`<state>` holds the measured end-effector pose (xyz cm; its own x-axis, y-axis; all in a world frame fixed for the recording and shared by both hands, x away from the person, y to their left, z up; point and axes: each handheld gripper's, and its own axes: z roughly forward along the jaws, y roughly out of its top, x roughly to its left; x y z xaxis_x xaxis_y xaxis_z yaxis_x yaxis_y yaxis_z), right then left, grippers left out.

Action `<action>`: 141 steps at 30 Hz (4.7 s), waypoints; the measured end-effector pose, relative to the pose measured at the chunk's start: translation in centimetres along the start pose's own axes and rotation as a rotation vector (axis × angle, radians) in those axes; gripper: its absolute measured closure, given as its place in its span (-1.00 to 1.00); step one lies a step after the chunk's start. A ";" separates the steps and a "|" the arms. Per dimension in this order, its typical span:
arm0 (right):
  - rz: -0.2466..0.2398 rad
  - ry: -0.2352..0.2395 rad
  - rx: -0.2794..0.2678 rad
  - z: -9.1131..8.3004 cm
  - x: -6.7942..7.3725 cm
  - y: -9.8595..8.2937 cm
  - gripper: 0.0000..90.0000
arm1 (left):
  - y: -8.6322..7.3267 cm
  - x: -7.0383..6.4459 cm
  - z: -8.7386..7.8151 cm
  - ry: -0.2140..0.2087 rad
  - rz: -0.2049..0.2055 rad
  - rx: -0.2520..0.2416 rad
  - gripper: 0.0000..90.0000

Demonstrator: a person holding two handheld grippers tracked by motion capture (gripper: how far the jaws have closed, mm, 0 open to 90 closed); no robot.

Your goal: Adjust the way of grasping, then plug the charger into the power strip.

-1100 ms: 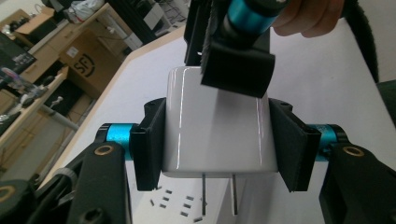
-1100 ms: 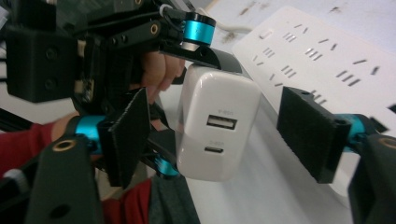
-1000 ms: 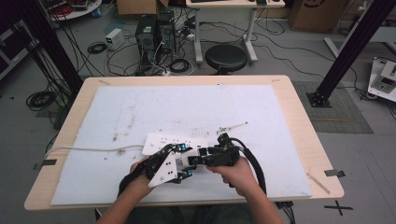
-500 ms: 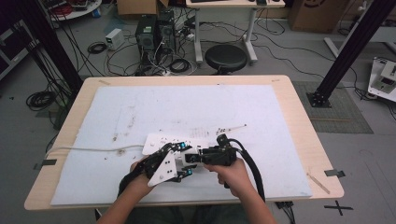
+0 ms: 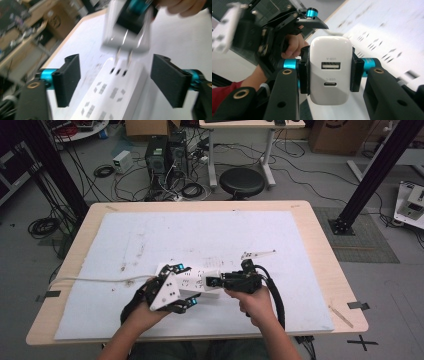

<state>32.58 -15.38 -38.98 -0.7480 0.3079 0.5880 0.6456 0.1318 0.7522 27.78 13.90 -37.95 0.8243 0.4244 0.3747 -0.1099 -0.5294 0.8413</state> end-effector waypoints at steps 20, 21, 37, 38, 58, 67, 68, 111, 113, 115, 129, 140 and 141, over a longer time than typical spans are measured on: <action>-0.193 -0.298 0.027 -5.7 0.1 3.3 0.41 | -2.8 9.3 -5.9 -0.012 -0.269 0.278 -0.54; -0.196 -0.301 0.030 -5.7 0.1 3.3 0.41 | -2.9 9.4 -6.0 -0.007 -0.274 0.278 -0.54; -0.386 -0.335 0.119 -4.4 0.8 4.2 0.41 | -3.7 10.3 -6.7 -0.003 -0.338 0.275 -0.54; -0.412 -0.344 0.127 -4.0 0.9 4.3 0.41 | -3.8 10.3 -6.8 -0.004 -0.339 0.278 -0.54; -0.602 -0.540 0.525 0.6 0.2 8.9 0.41 | -5.1 9.7 -8.0 -0.006 -0.353 0.286 -0.54; -0.621 -0.409 0.757 4.5 0.2 10.8 0.41 | -5.2 9.4 -8.8 0.005 -0.359 0.293 -0.54; -0.629 -0.400 0.774 5.0 0.1 10.9 0.41 | -5.3 9.4 -9.0 0.010 -0.356 0.295 -0.54; -0.604 -0.278 1.027 12.7 -1.2 10.0 0.41 | -7.4 9.3 -11.2 0.055 -0.389 0.297 -0.54; -0.643 -0.303 1.050 13.1 -1.1 9.3 0.42 | -7.4 9.4 -11.2 0.053 -0.388 0.297 -0.54; -0.620 -0.302 1.046 13.1 -1.4 9.3 0.42 | -7.3 9.4 -11.0 0.053 -0.389 0.296 -0.54; -0.660 -0.327 1.022 12.9 -1.0 8.7 0.42 | -6.1 9.6 -9.7 0.035 -0.361 0.293 -0.54; -0.658 -0.329 1.057 13.6 -1.1 8.6 0.42 | -5.8 9.1 -9.0 0.025 -0.359 0.284 -0.54; -0.660 -0.329 1.056 13.6 -1.1 8.6 0.42 | -5.8 9.2 -9.0 0.025 -0.353 0.290 -0.54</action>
<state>41.05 -1.79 -37.22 -0.9952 0.0964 -0.0172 0.0916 0.9786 0.1841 30.97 27.50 -35.82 0.7694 0.6315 0.0965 0.3386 -0.5312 0.7766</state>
